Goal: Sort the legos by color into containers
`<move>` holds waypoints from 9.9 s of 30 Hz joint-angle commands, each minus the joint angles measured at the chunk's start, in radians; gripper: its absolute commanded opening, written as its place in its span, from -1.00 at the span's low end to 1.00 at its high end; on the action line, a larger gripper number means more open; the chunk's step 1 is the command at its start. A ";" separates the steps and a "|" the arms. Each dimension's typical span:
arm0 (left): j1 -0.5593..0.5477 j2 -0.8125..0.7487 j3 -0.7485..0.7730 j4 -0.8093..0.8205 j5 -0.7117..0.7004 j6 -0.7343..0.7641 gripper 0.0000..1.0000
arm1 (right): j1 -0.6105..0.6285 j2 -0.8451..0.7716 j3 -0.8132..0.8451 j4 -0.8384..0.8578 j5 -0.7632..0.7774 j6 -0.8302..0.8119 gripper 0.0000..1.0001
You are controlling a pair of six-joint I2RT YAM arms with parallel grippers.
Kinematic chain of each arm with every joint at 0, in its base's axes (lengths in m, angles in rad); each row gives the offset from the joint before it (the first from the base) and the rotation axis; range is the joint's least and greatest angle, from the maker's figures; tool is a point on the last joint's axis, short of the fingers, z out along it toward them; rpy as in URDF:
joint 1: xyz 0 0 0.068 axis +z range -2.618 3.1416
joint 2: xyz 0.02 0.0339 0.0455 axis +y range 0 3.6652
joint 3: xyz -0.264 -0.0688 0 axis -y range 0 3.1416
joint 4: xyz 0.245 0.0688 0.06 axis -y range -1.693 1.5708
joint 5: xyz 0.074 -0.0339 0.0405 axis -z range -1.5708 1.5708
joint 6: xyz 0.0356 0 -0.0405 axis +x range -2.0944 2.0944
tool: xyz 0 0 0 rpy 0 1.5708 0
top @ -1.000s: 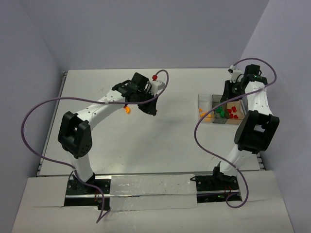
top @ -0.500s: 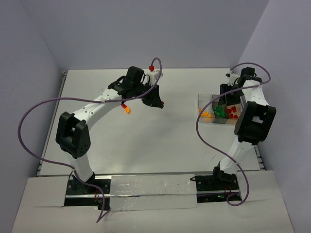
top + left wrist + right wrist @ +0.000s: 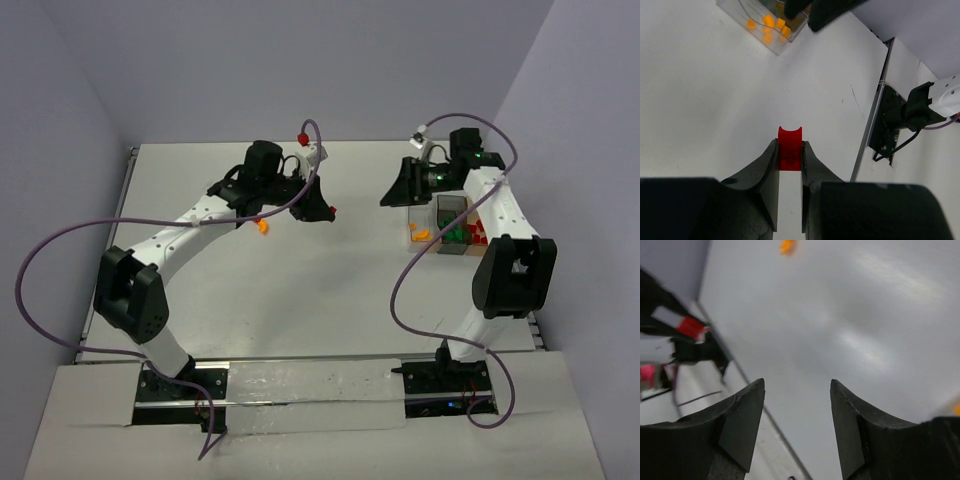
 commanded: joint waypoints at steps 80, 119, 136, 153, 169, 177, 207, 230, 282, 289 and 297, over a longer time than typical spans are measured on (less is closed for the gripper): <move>-0.005 -0.148 -0.092 -0.136 -0.461 0.234 0.98 | -0.308 0.009 0.138 -0.283 0.064 -0.179 -1.00; 0.266 0.032 -0.001 -0.229 -0.519 0.114 0.97 | -0.385 0.287 0.216 0.011 0.639 -0.220 -0.12; 0.349 0.097 -0.008 -0.229 -0.502 0.444 0.64 | -0.158 0.014 0.154 -0.040 0.454 -0.134 0.49; 0.477 0.413 0.316 -0.691 0.006 1.582 0.66 | -0.132 0.028 0.148 -0.081 0.416 -0.122 0.53; 0.475 0.551 0.365 -0.657 0.110 1.651 0.40 | -0.131 0.043 0.141 -0.103 0.391 -0.118 0.54; 0.456 0.539 0.313 -0.630 0.101 1.681 0.31 | -0.131 0.066 0.150 -0.109 0.378 -0.114 0.54; 0.420 0.468 0.185 -0.534 0.007 1.535 -0.40 | -0.112 0.023 0.112 -0.096 0.322 -0.100 0.53; 0.055 0.000 -0.119 -0.123 -0.189 0.651 -1.00 | 0.216 -0.016 -0.153 0.201 -0.042 0.190 0.39; -0.106 0.036 -0.072 -0.094 -0.269 0.551 -1.00 | 0.334 0.171 -0.104 0.115 -0.424 0.101 -1.00; -0.123 0.019 -0.105 -0.046 -0.431 0.577 -1.00 | 0.332 0.188 -0.111 0.121 -0.476 0.148 -1.00; -0.157 0.014 -0.151 0.020 -0.595 0.607 -1.00 | 0.323 0.163 -0.118 0.129 -0.450 0.138 -1.00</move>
